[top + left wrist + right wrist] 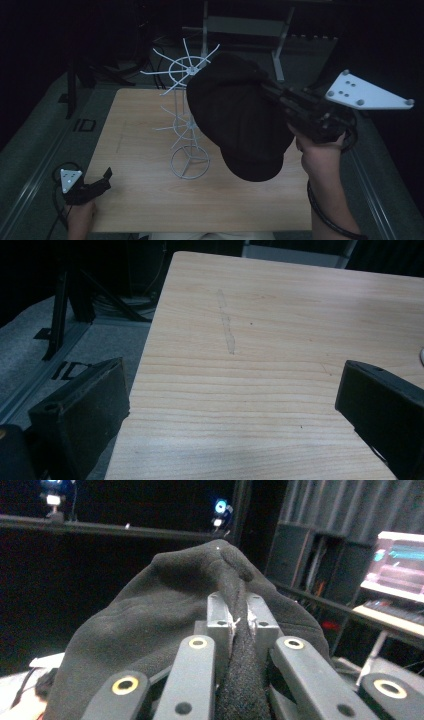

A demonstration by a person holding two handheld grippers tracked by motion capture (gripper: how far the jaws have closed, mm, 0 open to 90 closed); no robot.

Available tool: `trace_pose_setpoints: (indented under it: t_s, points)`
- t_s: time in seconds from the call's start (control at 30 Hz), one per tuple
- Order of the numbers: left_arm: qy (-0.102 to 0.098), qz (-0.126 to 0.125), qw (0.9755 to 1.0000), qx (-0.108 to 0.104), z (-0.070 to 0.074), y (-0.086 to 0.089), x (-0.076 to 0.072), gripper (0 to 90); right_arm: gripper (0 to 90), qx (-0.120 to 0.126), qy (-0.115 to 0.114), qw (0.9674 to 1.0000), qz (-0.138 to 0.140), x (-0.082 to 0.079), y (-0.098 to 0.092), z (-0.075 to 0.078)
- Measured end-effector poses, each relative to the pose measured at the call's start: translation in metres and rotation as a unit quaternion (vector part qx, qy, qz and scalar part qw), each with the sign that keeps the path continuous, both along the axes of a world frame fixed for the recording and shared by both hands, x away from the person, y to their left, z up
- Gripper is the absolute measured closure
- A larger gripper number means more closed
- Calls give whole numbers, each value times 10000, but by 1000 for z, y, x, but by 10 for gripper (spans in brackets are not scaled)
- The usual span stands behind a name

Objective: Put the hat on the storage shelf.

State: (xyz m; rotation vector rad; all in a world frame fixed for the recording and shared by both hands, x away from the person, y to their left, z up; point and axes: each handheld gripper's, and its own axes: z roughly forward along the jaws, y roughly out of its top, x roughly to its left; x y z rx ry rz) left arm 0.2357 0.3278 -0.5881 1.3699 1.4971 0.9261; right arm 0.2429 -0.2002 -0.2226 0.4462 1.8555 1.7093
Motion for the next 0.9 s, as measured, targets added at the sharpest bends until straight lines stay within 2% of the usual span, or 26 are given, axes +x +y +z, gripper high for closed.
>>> trace_pose_setpoints:
  t_s: [0.1, 0.4, 0.7, 0.9]
  points:
    - [4, -5, 10000, 0, 0, 0, 0, 15, 840, -79, 141, 9998, 73, 4, 4, -11]
    - [13, -2, 10000, 4, 0, 0, 0, 14, 834, -77, 503, 9980, 374, 15, 7, -39]
    - [8, -1, 10000, -6, 0, 0, 0, 14, 808, -164, 827, 9955, 421, 24, 7, -67]
    - [11, 0, 10000, -2, 0, 0, 0, 14, 804, -77, 1057, 9932, 481, 32, 5, -83]
